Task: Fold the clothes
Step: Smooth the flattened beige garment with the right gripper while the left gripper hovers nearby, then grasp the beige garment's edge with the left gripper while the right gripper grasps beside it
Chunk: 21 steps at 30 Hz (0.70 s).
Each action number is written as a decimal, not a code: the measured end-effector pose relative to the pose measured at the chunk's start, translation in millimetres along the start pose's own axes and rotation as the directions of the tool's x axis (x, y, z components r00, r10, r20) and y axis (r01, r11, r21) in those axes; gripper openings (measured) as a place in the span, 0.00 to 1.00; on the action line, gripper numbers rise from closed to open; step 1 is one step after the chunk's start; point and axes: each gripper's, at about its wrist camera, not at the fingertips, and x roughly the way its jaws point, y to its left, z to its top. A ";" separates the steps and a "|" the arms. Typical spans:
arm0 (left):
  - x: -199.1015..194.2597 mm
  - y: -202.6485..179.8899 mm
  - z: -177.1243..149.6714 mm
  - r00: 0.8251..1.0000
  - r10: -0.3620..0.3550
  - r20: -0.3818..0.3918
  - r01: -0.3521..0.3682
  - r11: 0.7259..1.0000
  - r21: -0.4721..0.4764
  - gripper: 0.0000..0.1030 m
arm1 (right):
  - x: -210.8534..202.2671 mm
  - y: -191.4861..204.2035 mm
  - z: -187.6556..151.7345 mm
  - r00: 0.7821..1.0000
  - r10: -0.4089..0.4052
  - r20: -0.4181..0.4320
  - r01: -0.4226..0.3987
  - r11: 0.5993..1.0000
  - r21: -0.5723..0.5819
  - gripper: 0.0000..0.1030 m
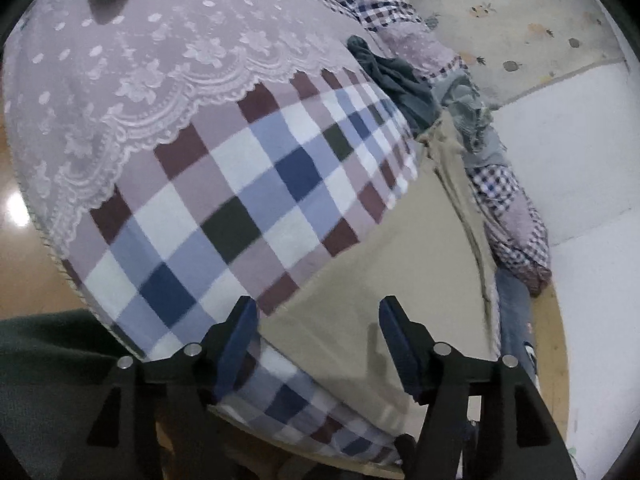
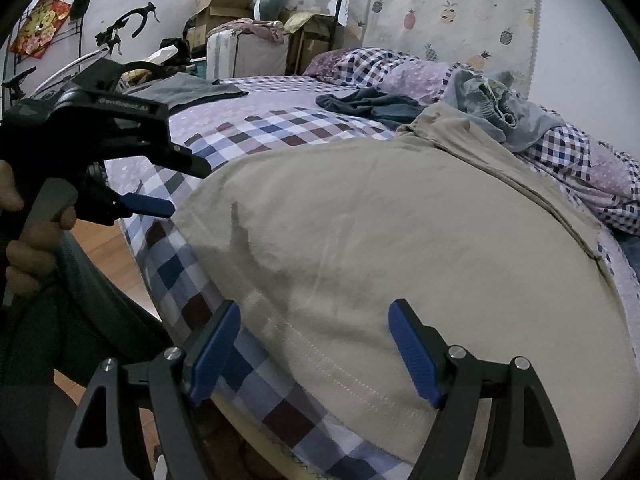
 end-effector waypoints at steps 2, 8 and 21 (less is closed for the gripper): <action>-0.8 4.4 0.1 1.000 0.006 0.005 -0.006 1.000 -0.005 0.66 | -0.5 -0.3 0.3 1.000 0.002 0.001 -0.002 1.000 0.003 0.78; 8.7 0.8 -2.2 1.000 -0.001 -0.021 0.002 1.000 0.027 0.71 | -4.2 -0.3 0.5 1.000 0.002 0.017 -0.002 1.000 0.006 0.78; 27.6 -7.6 -15.6 0.952 -0.251 -0.177 0.245 0.968 -0.052 0.71 | -1.6 15.0 -2.1 1.000 -0.003 0.021 0.004 0.998 -0.057 0.78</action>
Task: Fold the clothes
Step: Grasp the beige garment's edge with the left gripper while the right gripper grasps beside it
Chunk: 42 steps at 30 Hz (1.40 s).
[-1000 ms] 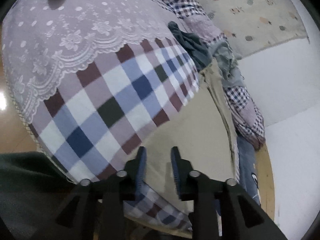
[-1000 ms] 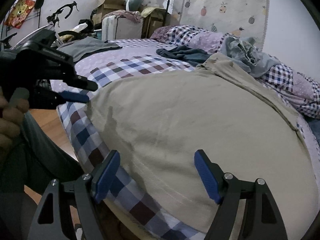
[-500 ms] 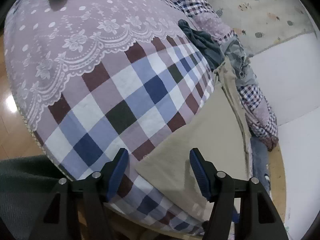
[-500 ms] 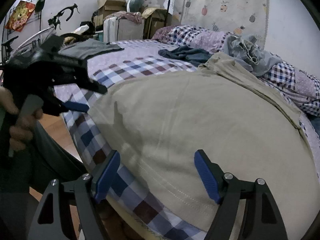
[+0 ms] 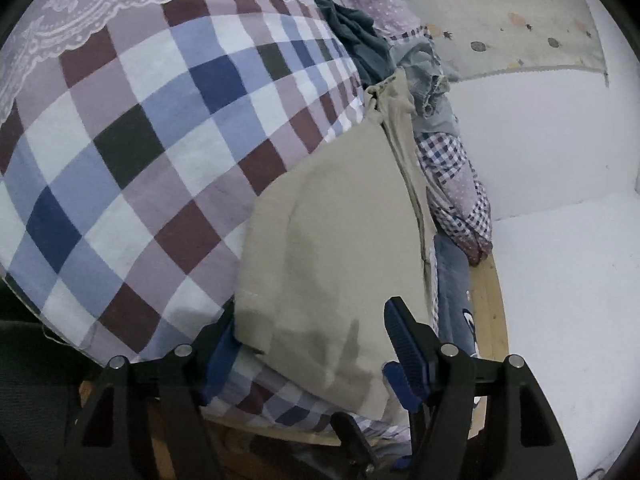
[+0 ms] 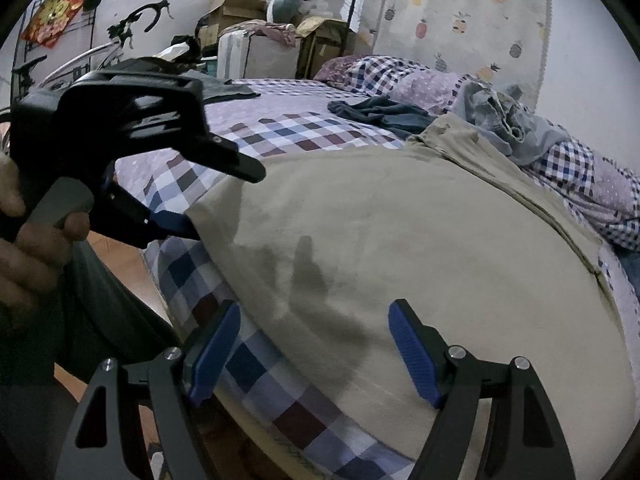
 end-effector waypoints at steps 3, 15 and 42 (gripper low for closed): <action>-8.2 -7.9 0.8 0.998 -0.004 0.055 0.002 0.999 0.038 0.71 | 0.4 5.7 -0.2 1.000 -0.008 0.008 0.008 0.999 -0.032 0.78; -23.7 -24.6 -2.0 0.992 -0.080 0.097 0.066 0.988 0.138 0.31 | 1.4 28.8 1.6 0.998 -0.039 0.043 0.045 0.986 -0.160 0.78; -36.0 -5.5 0.4 0.987 -0.113 0.110 0.111 0.993 0.031 0.12 | 47.4 72.4 20.7 0.991 -0.078 0.106 0.104 0.956 -0.274 0.38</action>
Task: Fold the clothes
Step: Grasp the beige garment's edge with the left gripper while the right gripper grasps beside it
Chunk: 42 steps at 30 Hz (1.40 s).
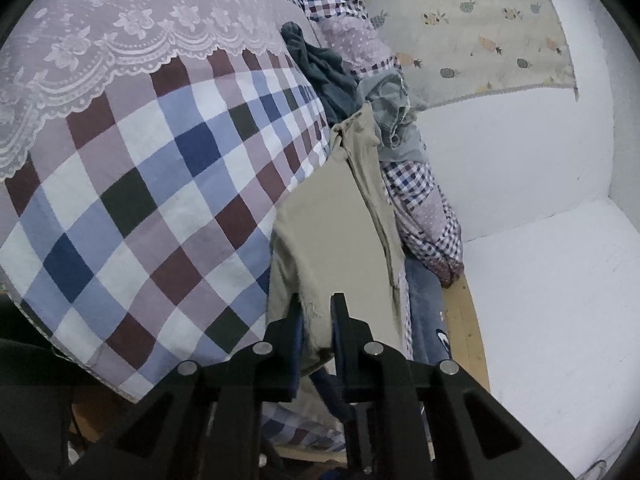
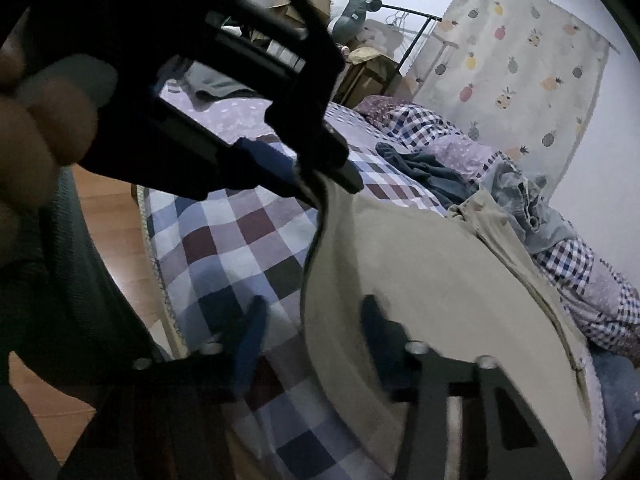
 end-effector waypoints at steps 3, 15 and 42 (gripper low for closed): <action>0.3 1.3 -0.3 1.000 0.016 -0.003 -0.016 1.000 -0.010 0.12 | 9.2 0.5 2.3 1.000 -0.008 -0.014 0.008 1.000 -0.005 0.23; 7.8 11.0 -3.3 0.999 0.046 -0.029 -0.048 0.996 -0.077 0.61 | -3.3 -12.4 14.5 0.999 0.029 0.031 -0.030 0.999 0.017 0.02; 21.3 10.7 -8.7 0.999 -0.020 -0.042 0.015 0.991 -0.132 0.61 | -10.1 -10.7 16.5 0.999 0.009 0.049 -0.011 0.999 0.044 0.02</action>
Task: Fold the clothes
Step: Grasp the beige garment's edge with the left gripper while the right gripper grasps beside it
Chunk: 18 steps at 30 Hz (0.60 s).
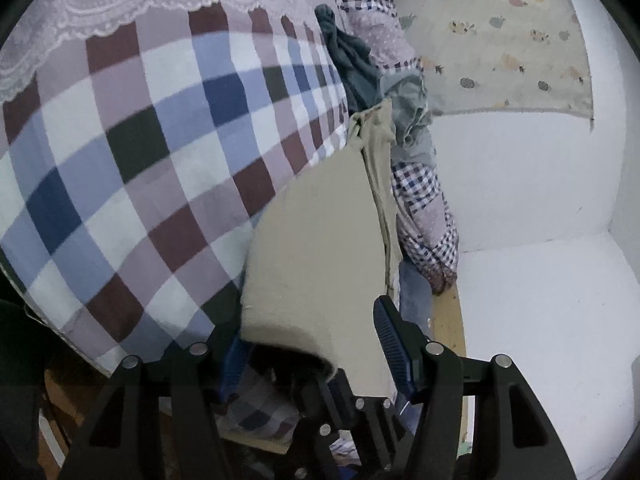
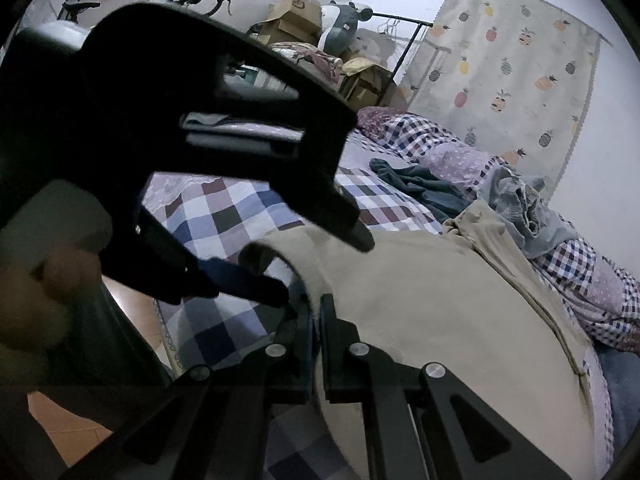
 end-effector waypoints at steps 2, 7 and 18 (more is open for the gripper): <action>4.2 0.7 -1.8 1.000 0.008 -0.018 -0.008 1.000 -0.005 0.61 | 0.1 -0.8 0.1 1.000 0.002 0.000 -0.002 1.000 0.005 0.01; 12.0 2.1 -5.8 0.999 0.004 -0.045 -0.005 1.000 -0.020 0.61 | -1.2 -1.5 0.9 1.000 0.002 0.005 -0.002 1.000 0.012 0.02; -9.5 1.3 5.2 0.997 0.006 0.078 -0.006 1.000 -0.007 0.29 | 1.4 2.8 -3.7 1.000 -0.014 -0.006 0.014 1.000 -0.016 0.02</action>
